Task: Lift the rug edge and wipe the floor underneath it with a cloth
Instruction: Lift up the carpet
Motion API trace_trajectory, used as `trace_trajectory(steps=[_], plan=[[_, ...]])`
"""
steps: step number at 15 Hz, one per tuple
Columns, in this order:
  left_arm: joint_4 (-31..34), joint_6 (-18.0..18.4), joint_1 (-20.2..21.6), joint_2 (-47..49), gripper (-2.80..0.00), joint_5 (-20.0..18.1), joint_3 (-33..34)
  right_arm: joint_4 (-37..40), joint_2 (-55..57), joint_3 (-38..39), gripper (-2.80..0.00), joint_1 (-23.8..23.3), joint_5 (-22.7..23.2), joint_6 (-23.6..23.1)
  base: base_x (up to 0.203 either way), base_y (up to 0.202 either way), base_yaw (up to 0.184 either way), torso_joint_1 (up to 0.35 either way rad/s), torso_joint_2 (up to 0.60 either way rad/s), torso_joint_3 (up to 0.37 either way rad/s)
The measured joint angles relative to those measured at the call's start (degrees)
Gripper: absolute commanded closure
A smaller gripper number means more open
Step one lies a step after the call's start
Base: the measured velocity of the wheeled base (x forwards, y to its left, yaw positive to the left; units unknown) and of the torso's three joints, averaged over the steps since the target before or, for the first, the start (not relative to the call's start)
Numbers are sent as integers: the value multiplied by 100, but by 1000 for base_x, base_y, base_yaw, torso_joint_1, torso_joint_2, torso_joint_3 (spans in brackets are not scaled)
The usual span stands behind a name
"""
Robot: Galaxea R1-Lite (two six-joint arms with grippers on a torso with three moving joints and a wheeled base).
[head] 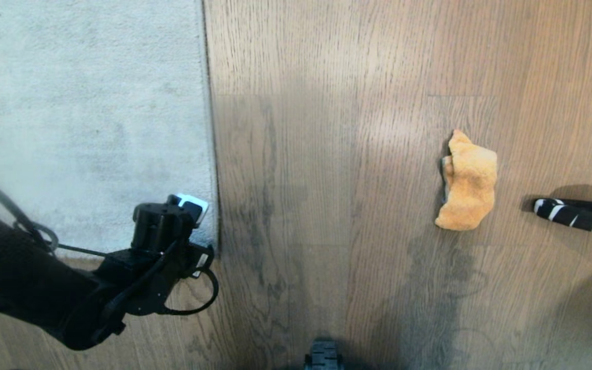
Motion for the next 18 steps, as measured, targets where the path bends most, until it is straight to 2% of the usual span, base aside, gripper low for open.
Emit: trace_trajectory(steps=[9, 12, 18], plan=[[-303, -24, -124, 269, -280, 34, -261, -2, 0, 0, 0, 0, 0, -2, 0, 0, 0, 0, 0, 0], [-294, -34, -246, 293, -280, 281, -340, -2, 0, 0, 0, -5, 0, 0, 0, 0, 0, 0, 0, 0], [-255, -11, -286, 298, -280, 396, -221, -2, 0, 0, 0, 2, 0, 0, 0, 0, 0, 0, 0, 0]])
